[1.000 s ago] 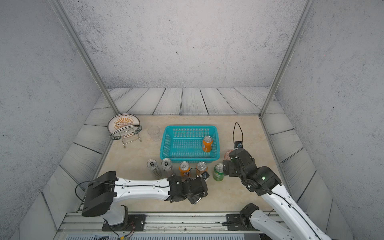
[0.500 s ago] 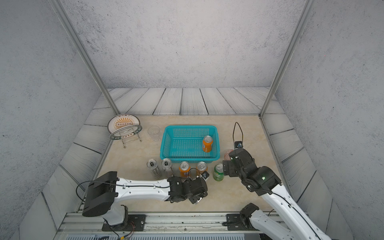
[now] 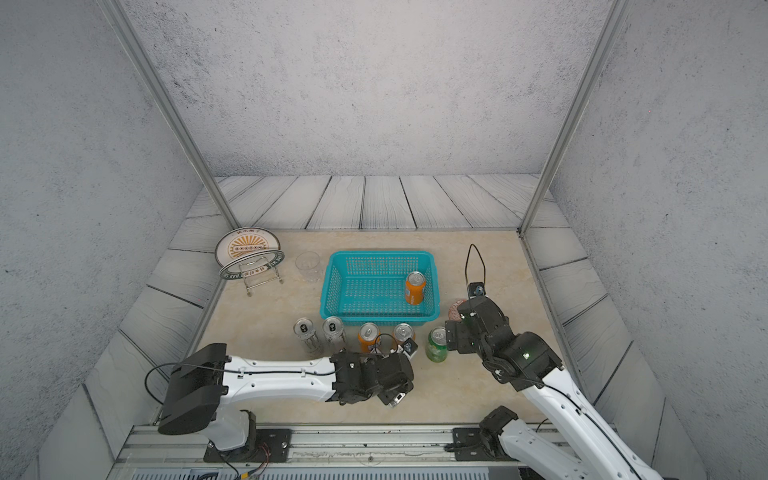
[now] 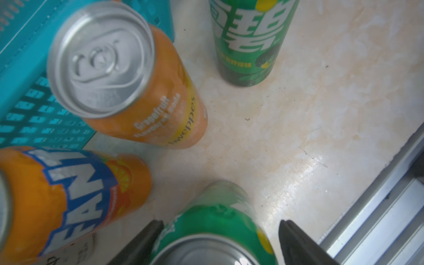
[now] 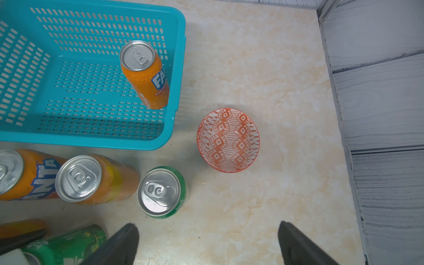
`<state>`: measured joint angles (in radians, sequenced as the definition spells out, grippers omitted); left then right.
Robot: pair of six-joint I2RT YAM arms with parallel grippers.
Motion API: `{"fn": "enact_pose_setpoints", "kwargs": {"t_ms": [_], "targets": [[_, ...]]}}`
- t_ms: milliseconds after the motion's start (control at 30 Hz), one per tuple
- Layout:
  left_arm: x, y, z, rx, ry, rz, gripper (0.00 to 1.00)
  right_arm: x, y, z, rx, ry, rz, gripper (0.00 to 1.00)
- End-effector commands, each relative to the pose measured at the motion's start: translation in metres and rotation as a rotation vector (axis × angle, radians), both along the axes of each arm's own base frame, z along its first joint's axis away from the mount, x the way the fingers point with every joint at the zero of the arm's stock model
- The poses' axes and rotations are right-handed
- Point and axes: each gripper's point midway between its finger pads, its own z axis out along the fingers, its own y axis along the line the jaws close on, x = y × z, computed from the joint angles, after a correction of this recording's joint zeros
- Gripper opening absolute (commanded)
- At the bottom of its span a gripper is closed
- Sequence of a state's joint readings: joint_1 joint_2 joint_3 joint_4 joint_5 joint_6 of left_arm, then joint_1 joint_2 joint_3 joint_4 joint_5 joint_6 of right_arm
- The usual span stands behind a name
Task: Take out the drinks from the basket
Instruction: Place the drink at the center of the board.
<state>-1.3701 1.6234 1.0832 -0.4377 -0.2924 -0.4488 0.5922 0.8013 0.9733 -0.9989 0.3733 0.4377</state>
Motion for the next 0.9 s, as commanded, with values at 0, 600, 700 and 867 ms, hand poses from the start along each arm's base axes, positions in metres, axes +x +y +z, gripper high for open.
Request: {"fn": "enact_pose_setpoints", "kwargs": {"t_ms": [0,600,700,867], "targets": [[0.004,-0.006,0.036,-0.074,-0.040,-0.002,0.86,0.002,-0.001,0.008,0.004,-0.013,-0.010,0.99],[0.058,0.055,0.153,-0.258,-0.228,0.130,0.99,0.007,0.009,0.005,0.015,0.006,0.020,0.99],[0.073,0.079,0.160,-0.261,-0.236,0.177,0.99,0.011,0.014,0.005,0.017,0.009,0.031,1.00],[0.096,0.121,0.174,-0.267,-0.258,0.249,0.99,0.022,0.025,0.004,0.015,0.014,0.059,0.99]]}}
